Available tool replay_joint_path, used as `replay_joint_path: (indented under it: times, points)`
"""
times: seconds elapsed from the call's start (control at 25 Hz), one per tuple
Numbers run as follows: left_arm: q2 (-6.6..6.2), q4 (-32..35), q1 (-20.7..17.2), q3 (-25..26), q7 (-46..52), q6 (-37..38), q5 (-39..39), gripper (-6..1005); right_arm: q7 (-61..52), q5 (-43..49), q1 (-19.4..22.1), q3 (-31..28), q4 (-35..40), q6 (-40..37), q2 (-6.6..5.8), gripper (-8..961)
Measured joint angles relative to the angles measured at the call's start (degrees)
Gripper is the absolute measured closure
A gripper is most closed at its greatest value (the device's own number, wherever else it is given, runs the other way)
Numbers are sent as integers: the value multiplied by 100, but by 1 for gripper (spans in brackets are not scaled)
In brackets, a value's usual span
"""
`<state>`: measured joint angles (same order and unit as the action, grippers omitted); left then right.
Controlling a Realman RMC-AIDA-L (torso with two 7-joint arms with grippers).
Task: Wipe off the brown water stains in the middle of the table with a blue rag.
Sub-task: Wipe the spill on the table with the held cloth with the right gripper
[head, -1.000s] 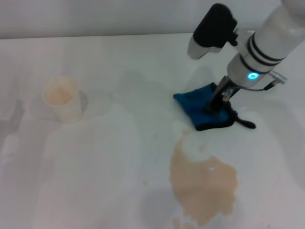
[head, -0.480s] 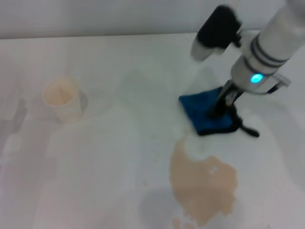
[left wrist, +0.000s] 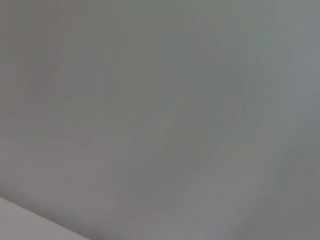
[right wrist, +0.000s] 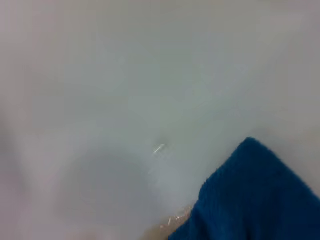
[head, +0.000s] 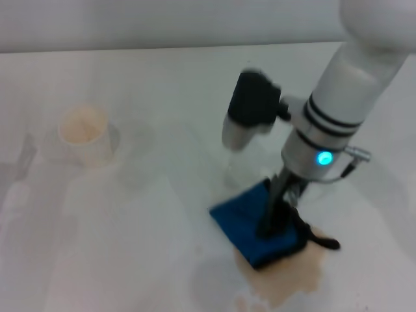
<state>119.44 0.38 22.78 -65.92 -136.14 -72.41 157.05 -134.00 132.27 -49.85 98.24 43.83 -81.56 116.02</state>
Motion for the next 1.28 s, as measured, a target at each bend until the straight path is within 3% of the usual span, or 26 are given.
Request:
replay_joint_path:
  times: [0.2, 0.4, 0.56, 1.04, 1.28]
  points:
    - [0, 0, 18, 3, 0, 5, 5, 133, 10, -512, 24, 668, 47, -340, 9, 872]
    - [-5, 13, 29, 1, 0, 5, 9, 133, 86, -708, 117, 717, 154, -329, 10, 879]
    - [-7, 62, 18, -2, 0, 9, 9, 133, 90, -804, 159, 726, 200, 149, 15, 885]
    - [-9, 77, -30, 0, 0, 6, 1, 132, 38, -770, 150, 479, -173, 1724, -15, 888]
    - [-17, 79, -29, 1, 0, -18, 0, 132, 29, -709, 187, -182, -492, 1904, -58, 889]
